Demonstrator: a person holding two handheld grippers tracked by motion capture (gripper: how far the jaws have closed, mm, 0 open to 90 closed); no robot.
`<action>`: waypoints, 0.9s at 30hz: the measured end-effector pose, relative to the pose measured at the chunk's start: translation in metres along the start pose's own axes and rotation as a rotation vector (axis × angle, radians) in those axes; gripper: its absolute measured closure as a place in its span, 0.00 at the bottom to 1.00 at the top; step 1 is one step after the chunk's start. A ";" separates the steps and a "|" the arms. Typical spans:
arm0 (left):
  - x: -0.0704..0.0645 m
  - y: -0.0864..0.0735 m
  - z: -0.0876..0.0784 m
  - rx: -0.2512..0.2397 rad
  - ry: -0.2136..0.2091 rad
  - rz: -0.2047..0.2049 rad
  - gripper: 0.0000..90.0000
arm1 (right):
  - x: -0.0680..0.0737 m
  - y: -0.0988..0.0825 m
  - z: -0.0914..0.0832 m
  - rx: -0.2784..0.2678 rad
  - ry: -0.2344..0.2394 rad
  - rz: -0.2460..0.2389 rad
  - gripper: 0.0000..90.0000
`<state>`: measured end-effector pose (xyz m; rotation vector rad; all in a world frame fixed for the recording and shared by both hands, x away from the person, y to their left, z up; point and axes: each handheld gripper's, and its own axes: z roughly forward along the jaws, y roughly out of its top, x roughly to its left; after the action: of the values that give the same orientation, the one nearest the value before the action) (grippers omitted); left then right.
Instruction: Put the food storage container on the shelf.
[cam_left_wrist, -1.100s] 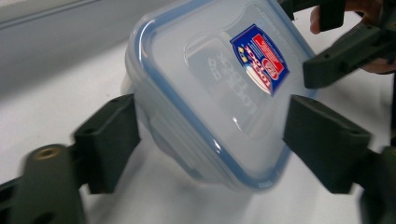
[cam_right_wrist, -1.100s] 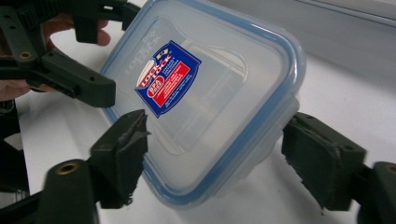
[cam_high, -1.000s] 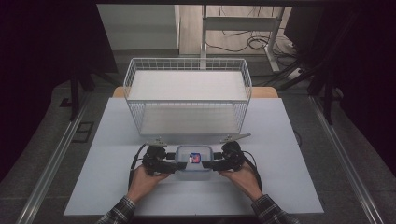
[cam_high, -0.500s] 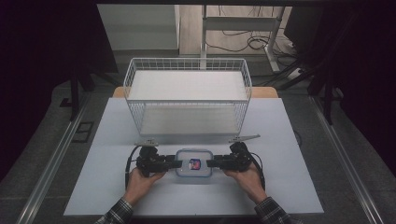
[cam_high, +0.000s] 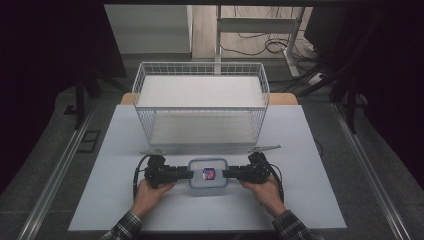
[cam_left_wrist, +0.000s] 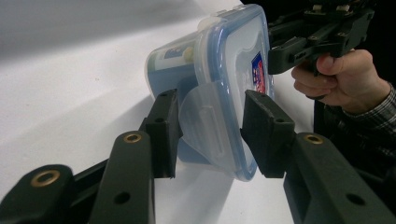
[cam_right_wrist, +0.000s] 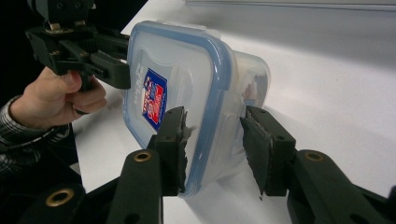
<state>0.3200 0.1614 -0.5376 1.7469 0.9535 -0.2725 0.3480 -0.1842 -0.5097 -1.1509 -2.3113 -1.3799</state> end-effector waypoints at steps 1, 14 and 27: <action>0.000 0.000 0.000 0.001 -0.002 0.002 0.64 | 0.000 0.000 0.000 0.000 0.000 0.000 0.67; 0.003 0.000 0.000 -0.001 -0.024 0.008 0.64 | -0.008 0.000 0.007 0.039 0.053 0.018 0.54; 0.009 0.006 -0.003 -0.048 -0.062 -0.048 0.65 | -0.006 0.005 -0.003 -0.033 0.088 0.033 0.65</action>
<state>0.3293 0.1671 -0.5375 1.6638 0.9511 -0.3304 0.3551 -0.1879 -0.5077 -1.1093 -2.2077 -1.4318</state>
